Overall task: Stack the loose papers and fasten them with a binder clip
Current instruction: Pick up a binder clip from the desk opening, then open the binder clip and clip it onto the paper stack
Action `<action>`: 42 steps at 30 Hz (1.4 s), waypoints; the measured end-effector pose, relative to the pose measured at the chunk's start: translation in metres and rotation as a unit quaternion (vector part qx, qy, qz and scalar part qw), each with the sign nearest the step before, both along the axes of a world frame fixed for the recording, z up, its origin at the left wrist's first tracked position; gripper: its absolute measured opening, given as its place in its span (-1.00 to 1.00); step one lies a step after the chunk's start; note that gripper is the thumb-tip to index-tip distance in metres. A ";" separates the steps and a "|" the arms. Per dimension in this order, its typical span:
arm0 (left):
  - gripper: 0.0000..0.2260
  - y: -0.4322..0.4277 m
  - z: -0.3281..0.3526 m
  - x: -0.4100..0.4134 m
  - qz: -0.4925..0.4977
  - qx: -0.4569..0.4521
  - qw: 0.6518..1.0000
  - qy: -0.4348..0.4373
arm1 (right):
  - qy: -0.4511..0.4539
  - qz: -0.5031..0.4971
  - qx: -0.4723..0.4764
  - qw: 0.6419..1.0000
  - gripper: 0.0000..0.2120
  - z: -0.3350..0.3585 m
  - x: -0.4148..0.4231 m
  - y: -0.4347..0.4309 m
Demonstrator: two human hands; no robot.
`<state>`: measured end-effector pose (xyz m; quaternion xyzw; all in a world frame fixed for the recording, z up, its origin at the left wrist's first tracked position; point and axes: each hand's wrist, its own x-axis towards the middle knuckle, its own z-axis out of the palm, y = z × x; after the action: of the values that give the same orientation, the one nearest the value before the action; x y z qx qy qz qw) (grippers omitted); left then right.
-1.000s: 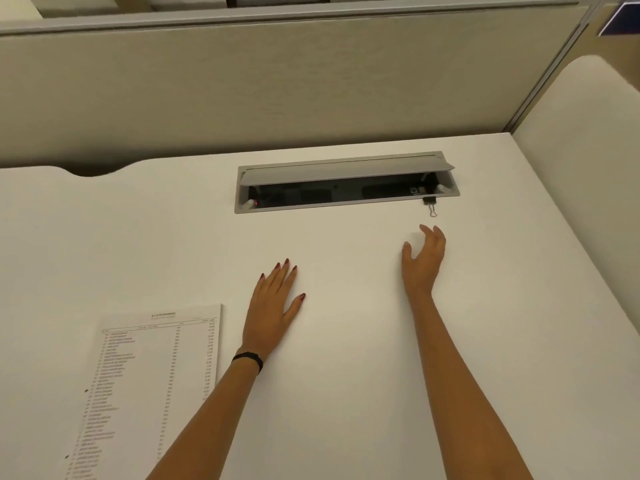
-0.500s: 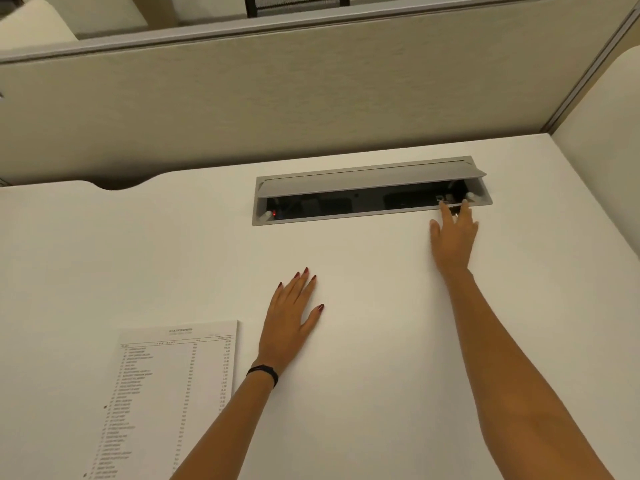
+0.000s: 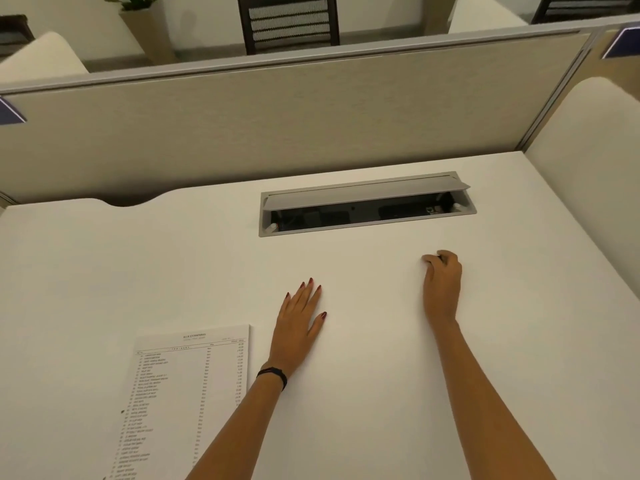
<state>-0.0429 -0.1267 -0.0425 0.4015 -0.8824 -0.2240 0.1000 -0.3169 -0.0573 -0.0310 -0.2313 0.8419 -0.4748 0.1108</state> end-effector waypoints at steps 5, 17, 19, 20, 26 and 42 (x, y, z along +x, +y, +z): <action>-0.47 0.010 0.000 0.019 -0.045 0.034 0.998 -0.002 | 0.094 0.032 0.018 0.995 -0.77 -0.003 0.039 0.038; -0.51 0.054 0.006 0.069 -0.089 0.099 0.991 0.003 | 0.023 -0.012 -0.073 0.997 -0.79 0.002 0.148 0.104; -0.56 0.066 0.013 0.075 -0.076 0.139 0.987 0.040 | -0.017 -0.007 -0.103 0.995 -0.80 0.005 0.172 0.105; -0.59 0.073 0.018 0.078 -0.061 0.166 0.982 0.069 | -0.039 -0.003 -0.117 0.992 -0.81 0.008 0.183 0.104; -0.81 0.109 0.053 0.097 0.027 0.257 0.934 0.248 | -0.240 0.034 -0.154 0.958 -0.85 0.036 0.236 0.091; -0.87 0.095 0.107 0.147 0.069 0.137 0.932 0.328 | -0.311 0.104 -0.222 0.918 -0.82 0.113 0.315 0.059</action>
<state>0.1043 -0.0319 0.0646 0.3750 -0.7313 -0.4546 0.3433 -0.0024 0.0021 0.0816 -0.1773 0.6092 -0.6830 0.3620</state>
